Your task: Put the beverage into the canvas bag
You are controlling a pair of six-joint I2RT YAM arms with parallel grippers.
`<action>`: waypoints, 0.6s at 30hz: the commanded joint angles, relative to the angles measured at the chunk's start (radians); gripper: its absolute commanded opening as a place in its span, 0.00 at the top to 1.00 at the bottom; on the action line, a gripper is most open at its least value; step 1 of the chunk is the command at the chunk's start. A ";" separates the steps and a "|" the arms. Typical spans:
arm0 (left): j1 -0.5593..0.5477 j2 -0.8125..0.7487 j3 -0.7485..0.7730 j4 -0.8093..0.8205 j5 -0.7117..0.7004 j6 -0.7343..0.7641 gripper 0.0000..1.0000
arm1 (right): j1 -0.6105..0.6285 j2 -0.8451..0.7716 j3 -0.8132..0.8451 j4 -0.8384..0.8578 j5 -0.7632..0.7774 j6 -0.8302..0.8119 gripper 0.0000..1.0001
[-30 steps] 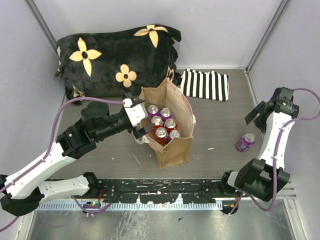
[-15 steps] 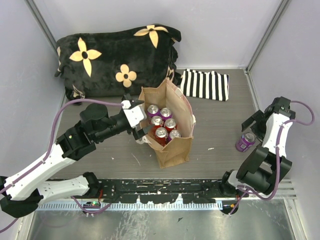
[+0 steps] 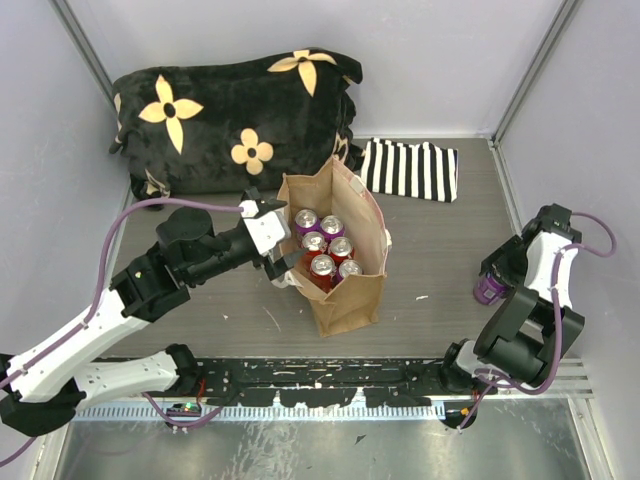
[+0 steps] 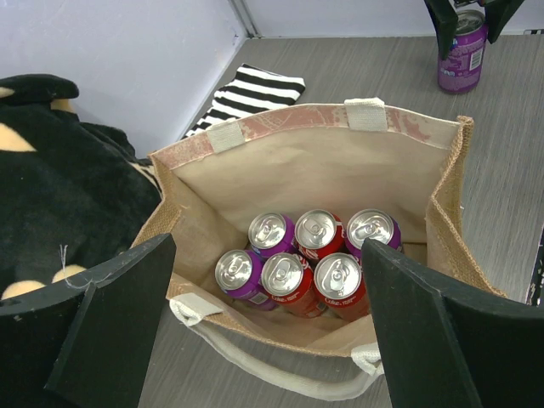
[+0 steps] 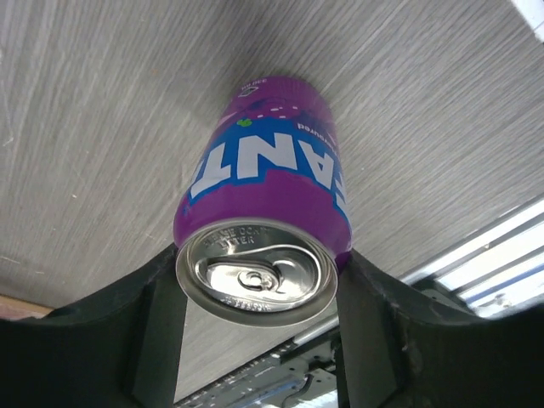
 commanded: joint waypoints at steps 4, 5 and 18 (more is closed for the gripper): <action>0.008 -0.023 -0.030 0.039 -0.014 -0.003 0.02 | -0.007 -0.009 0.052 0.005 -0.055 -0.021 0.87; 0.010 -0.025 -0.031 0.036 -0.022 -0.004 0.02 | -0.006 -0.011 0.073 -0.004 -0.078 -0.019 0.91; 0.192 0.052 0.023 -0.108 -0.055 -0.236 0.02 | 0.313 0.035 0.545 -0.121 -0.152 0.104 0.99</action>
